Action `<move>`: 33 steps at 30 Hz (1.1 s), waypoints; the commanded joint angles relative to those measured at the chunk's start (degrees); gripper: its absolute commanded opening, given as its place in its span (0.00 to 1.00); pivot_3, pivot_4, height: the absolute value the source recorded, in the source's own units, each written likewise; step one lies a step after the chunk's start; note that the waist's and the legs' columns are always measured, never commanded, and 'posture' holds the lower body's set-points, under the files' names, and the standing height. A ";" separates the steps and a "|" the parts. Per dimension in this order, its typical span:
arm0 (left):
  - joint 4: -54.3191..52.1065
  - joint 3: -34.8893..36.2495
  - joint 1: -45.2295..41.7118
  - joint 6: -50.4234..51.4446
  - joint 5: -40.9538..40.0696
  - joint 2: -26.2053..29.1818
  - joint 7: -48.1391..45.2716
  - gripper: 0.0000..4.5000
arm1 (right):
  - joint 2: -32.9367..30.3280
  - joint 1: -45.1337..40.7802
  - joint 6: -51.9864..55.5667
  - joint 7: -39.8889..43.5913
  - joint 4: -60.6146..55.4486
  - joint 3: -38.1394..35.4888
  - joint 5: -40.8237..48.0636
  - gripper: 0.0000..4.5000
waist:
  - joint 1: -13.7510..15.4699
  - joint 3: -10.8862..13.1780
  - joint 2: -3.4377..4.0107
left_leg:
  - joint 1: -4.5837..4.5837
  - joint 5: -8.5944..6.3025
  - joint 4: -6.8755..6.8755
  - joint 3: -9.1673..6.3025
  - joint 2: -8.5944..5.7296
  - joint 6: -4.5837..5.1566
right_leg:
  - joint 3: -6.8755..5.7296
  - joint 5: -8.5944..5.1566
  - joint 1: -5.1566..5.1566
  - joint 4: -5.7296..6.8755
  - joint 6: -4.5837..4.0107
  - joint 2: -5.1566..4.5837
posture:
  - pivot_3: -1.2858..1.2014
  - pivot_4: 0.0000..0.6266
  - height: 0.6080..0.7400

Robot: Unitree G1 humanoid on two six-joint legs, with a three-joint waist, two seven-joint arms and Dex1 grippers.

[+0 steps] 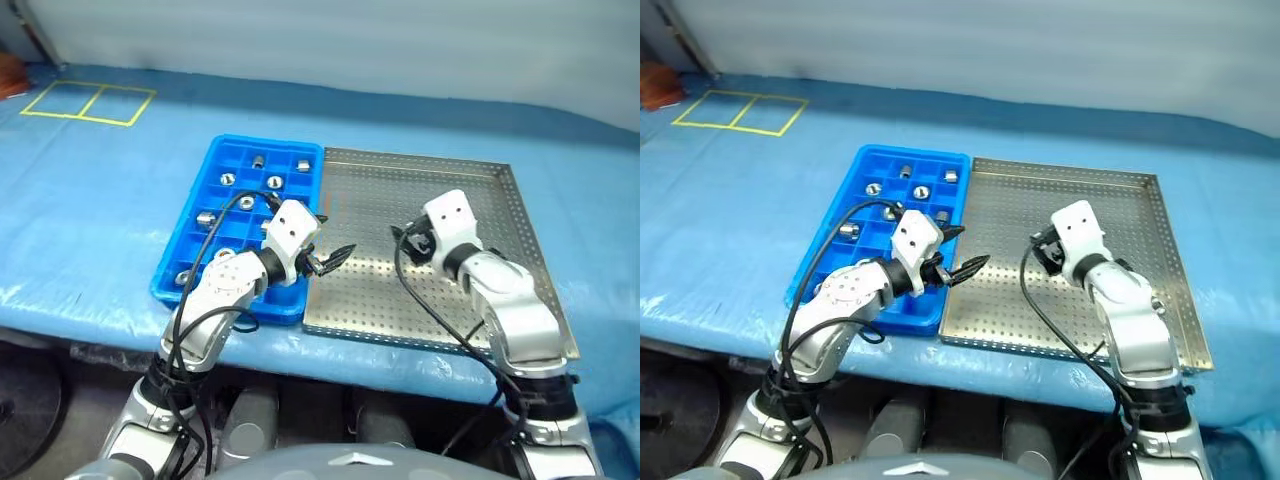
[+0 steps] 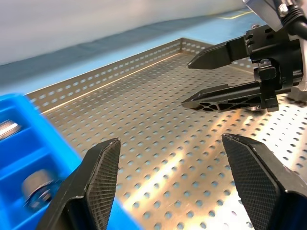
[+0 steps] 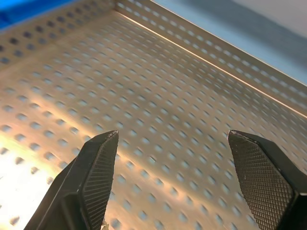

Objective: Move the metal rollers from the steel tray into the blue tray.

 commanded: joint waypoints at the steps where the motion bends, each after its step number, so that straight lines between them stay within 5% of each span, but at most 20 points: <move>1: 0.24 -2.10 -0.93 -2.18 -1.32 -0.43 -3.48 0.82 | -1.90 3.46 4.44 -1.07 -6.15 -3.29 -0.63 0.85 | -1.38 -0.01 0.01 | 0.01 0.00 0.02 -0.01 0.00 0.00 | 0.00 0.00 0.01 0.00 0.01 0.00 | 0.54 0.24 1.00; 10: 3.26 -4.39 -1.90 -4.07 -0.67 -1.57 -6.83 0.82 | -4.04 9.62 11.15 -1.86 -9.21 -8.65 -0.06 0.85 | -4.88 -0.02 0.04 | 0.10 -0.01 0.35 0.02 0.00 0.03 | 0.04 0.06 0.14 0.15 0.10 0.01 | 0.52 0.24 1.00; 33: 1.94 -4.62 0.53 -3.66 0.20 -1.01 -5.52 0.82 | -0.34 8.00 11.04 -5.40 0.72 -9.93 1.73 0.85 | -4.74 -0.05 0.09 | 0.12 -0.01 0.42 0.01 -0.02 0.05 | 0.09 0.07 0.14 0.32 0.11 0.01 | 0.54 0.24 1.00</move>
